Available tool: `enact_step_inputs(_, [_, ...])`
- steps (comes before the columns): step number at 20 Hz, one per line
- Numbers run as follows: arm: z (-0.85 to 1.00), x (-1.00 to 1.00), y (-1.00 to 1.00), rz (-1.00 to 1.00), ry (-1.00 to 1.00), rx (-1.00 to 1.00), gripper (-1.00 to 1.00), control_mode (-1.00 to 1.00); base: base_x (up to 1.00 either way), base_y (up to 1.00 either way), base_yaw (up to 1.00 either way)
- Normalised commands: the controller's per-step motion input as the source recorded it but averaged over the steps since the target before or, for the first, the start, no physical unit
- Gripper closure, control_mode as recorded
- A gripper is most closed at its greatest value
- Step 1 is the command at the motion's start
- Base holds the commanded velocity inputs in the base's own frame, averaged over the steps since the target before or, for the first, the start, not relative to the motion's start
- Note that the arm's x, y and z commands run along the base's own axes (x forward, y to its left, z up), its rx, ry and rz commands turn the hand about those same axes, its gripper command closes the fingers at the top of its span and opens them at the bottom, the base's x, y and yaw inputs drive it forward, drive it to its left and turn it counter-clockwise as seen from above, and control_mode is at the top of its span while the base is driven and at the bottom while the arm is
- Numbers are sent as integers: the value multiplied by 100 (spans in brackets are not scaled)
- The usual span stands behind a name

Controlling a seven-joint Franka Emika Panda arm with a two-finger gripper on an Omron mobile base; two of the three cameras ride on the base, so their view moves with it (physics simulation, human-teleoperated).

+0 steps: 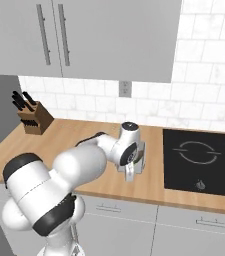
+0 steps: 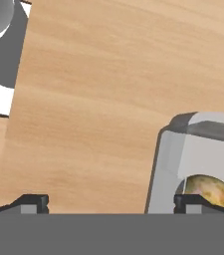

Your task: Take the meat container that has the steak and place it on the second highest rack of the freezer. Then take the vegetable container that has the lemon wedge and cucumber and place it on the highest rack of the freezer.

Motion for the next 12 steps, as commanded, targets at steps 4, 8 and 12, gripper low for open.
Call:
enact_step_inputs(4, [-2, 0, -5, 0, 4, 0, -100, -100, 0, 0, 0])
enact_step_inputs(8, [0, 26, -12, 1, 5, 0, -100, -100, 0, 0, 0])
enact_step_inputs(12, [0, 39, -3, 0, 3, 0, -100, -100, 0, 0, 0])
